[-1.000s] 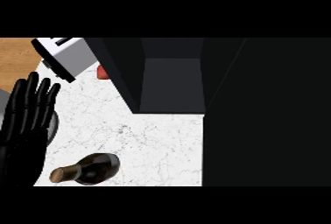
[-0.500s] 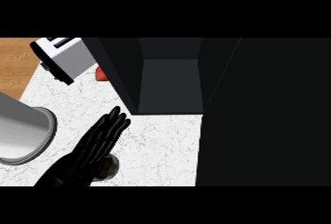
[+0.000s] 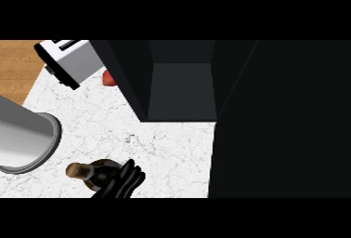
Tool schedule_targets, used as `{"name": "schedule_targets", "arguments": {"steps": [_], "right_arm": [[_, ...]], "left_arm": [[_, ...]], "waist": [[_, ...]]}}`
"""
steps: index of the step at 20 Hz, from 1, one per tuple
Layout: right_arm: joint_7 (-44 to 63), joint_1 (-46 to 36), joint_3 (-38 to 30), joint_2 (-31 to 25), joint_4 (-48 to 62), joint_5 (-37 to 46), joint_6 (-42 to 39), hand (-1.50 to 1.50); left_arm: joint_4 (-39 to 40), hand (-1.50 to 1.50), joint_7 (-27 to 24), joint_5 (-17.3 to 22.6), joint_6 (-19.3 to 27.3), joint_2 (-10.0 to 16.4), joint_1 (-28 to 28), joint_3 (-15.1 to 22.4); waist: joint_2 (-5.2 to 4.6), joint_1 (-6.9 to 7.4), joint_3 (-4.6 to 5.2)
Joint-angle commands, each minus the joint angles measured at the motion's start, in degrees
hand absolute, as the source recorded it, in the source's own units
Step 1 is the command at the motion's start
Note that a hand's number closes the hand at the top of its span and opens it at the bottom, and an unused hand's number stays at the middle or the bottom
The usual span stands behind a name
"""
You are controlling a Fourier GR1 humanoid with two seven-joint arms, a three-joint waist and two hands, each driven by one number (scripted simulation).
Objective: Pick up the wine, place it into the cabinet and close the cabinet
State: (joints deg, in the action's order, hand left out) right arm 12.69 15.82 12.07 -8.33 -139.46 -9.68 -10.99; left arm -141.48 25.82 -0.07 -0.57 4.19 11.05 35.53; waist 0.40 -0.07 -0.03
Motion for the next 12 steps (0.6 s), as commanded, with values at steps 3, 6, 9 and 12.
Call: {"name": "schedule_targets", "arguments": {"steps": [3, 6, 9, 12], "right_arm": [[6.86, 2.08, 3.37, 0.19, -10.66, -0.61, 2.33, -1.50], [8.55, 2.45, 3.89, -0.10, -12.56, 0.20, 3.49, -1.50], [9.97, 3.55, 3.06, -1.27, -14.98, -1.78, 3.42, -1.50], [9.23, 3.46, 4.33, -0.45, -13.84, -0.15, 4.20, -1.50]], "left_arm": [[-8.55, -1.50, 5.79, -6.22, 3.53, -0.85, 2.50, 12.04], [-10.92, -1.50, 7.38, -6.15, 4.14, 1.24, 3.30, 12.02], [-10.53, -1.50, 10.52, -8.97, 6.03, -0.86, -0.51, 12.96], [-10.13, -1.50, 9.18, -11.72, 8.47, -0.72, 1.55, 17.03]], "waist": [[0.12, 0.22, 0.01], [0.12, 0.19, 0.04], [0.33, -0.13, -0.04], [0.62, 0.35, -0.04]]}}
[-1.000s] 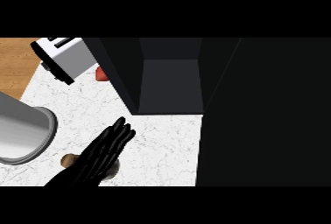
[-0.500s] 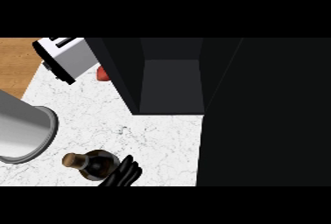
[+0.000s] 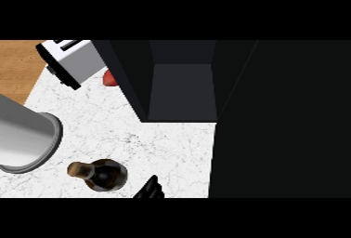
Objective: Pick up the wine, place it into the cabinet and close the cabinet
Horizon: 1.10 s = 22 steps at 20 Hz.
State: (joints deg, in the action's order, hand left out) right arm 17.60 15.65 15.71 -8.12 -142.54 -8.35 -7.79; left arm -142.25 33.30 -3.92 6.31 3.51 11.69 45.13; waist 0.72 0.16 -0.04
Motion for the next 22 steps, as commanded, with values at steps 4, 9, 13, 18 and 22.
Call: {"name": "schedule_targets", "arguments": {"steps": [4, 9, 13, 18, 22], "right_arm": [[6.82, 2.09, -1.46, -2.34, -13.07, -3.58, 1.02, -1.50], [6.42, 2.34, 1.15, -1.65, -11.50, -0.04, 2.07, -1.50], [6.47, -1.27, -0.29, -1.00, -9.52, -1.32, 2.88, -1.50], [7.15, 1.70, 2.55, -1.62, -13.01, 0.11, 2.68, -1.50], [7.12, 1.30, 1.13, -1.80, -11.31, -0.92, 3.28, -1.50]], "left_arm": [[-9.29, -1.50, 0.59, -6.02, 1.91, 2.08, 0.31, 3.27], [-10.30, -1.50, 2.52, -9.06, 4.65, 1.93, -1.18, 5.26], [-12.40, -1.50, 5.96, -9.32, 6.29, 2.22, -3.06, 3.38], [-12.71, -1.50, 6.67, -5.72, 6.36, 4.47, -4.35, -3.27], [-15.41, -1.50, 7.51, -3.69, 5.96, 7.05, -4.78, -7.42]], "waist": [[0.06, 0.04, 0.05], [0.17, 0.25, 0.01], [0.02, 0.68, -0.05], [-0.02, -0.29, 0.04], [-0.13, 0.02, 0.04]]}}
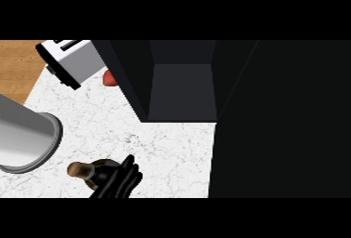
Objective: Pick up the wine, place it into the cabinet and close the cabinet
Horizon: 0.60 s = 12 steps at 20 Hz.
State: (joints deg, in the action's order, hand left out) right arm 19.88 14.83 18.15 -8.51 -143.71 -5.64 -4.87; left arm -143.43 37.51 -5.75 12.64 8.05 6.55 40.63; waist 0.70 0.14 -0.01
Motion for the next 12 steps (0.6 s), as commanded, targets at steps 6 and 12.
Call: {"name": "schedule_targets", "arguments": {"steps": [6, 12], "right_arm": [[4.76, 1.53, 0.48, -1.09, -10.45, -2.10, 0.89, -1.50], [5.89, 0.78, 0.30, -1.08, -11.58, -2.74, 1.80, -1.50]], "left_arm": [[-13.15, -1.50, 2.68, 1.21, -1.12, 4.76, -1.31, -9.92], [-12.28, -1.50, 0.34, 5.89, -3.15, 7.38, 0.78, -18.03]], "waist": [[-0.24, -0.15, 0.03], [-0.22, 0.19, 0.11]]}}
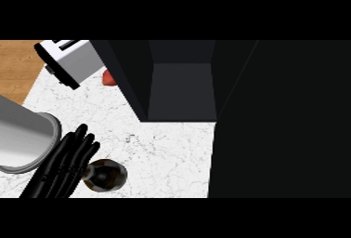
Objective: Pick up the wine, place it into the cabinet and close the cabinet
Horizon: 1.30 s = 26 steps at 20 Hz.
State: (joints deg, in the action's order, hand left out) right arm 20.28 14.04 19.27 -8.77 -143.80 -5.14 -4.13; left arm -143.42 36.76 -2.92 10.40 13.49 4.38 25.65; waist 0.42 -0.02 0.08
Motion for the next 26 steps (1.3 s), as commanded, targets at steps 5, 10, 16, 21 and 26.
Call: {"name": "schedule_targets", "arguments": {"steps": [5, 10, 16, 21, 26], "right_arm": [[6.12, 3.18, -1.99, -2.53, -14.07, -4.73, 0.11, -1.50], [8.24, 0.37, -0.04, -1.06, -13.55, -4.44, 2.00, -1.50], [7.60, 0.43, 2.15, -0.72, -12.89, -1.51, 2.36, -1.50], [7.23, -1.51, -1.75, -1.55, -11.50, -3.00, 2.18, -1.50], [12.07, -0.35, 0.76, -2.77, -17.38, -3.60, 2.93, -1.50]], "left_arm": [[-6.14, -1.50, -3.16, 9.82, -3.14, 1.55, 4.54, -10.19], [-1.47, -1.50, -8.56, 16.41, -7.20, 1.57, 6.44, -16.69], [3.84, -1.50, -16.67, 20.24, -13.94, 1.15, 13.97, -20.21], [12.21, -1.50, -24.76, 21.29, -21.50, 2.02, 18.94, -23.33], [19.43, -1.50, -28.35, 21.05, -23.38, 2.24, 15.59, -26.86]], "waist": [[-0.08, -0.41, 0.04], [-0.14, -0.53, 0.12], [0.00, -0.21, 0.10], [-0.15, 0.07, 0.04], [-0.13, -0.81, 0.05]]}}
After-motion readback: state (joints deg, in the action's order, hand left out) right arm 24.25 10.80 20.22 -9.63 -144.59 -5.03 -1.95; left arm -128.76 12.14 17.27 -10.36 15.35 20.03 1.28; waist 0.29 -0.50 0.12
